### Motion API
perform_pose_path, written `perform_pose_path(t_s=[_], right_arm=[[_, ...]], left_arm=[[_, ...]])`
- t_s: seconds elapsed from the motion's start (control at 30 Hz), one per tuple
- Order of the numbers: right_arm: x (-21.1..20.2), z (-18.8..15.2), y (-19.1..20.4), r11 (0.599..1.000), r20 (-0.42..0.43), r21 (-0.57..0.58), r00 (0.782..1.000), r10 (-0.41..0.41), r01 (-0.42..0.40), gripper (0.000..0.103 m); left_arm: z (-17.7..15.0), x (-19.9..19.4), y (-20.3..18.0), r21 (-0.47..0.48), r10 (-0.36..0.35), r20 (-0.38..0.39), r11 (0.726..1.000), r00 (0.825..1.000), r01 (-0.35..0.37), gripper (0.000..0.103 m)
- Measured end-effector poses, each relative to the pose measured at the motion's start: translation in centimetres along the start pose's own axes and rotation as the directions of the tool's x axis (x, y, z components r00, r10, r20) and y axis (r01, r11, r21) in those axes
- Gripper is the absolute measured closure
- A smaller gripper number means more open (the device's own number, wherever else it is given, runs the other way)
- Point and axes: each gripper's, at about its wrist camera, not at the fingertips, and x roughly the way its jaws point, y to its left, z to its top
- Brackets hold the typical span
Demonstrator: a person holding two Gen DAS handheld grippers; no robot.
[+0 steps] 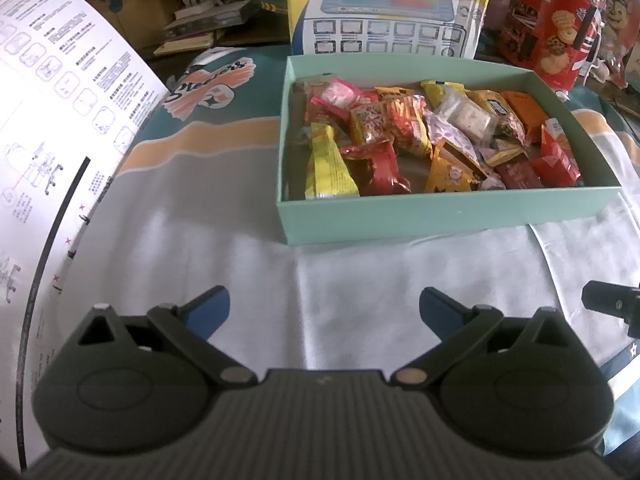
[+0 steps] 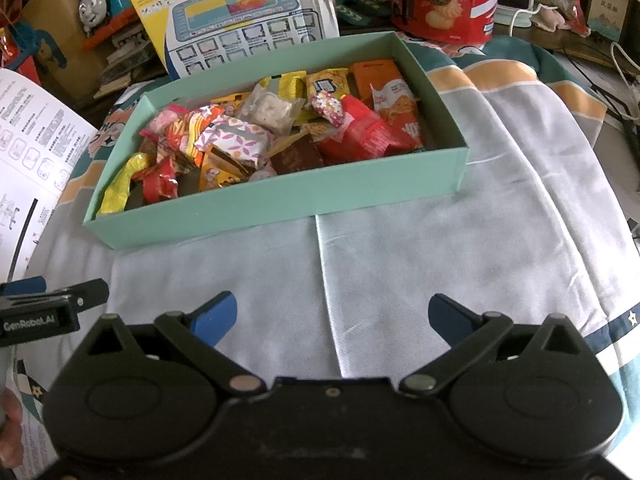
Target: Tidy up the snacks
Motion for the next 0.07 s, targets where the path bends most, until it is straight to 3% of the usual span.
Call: perform_pose_path(t_s=[0.07], right_arm=[[-0.1,-0.03,0.08,1.0,0.0,-0.002,1.0,-0.003,0.003,0.0]], left_arm=[[0.0,-0.11,0.03,0.003,0.001,0.002,1.0,1.0,-0.001,0.0]])
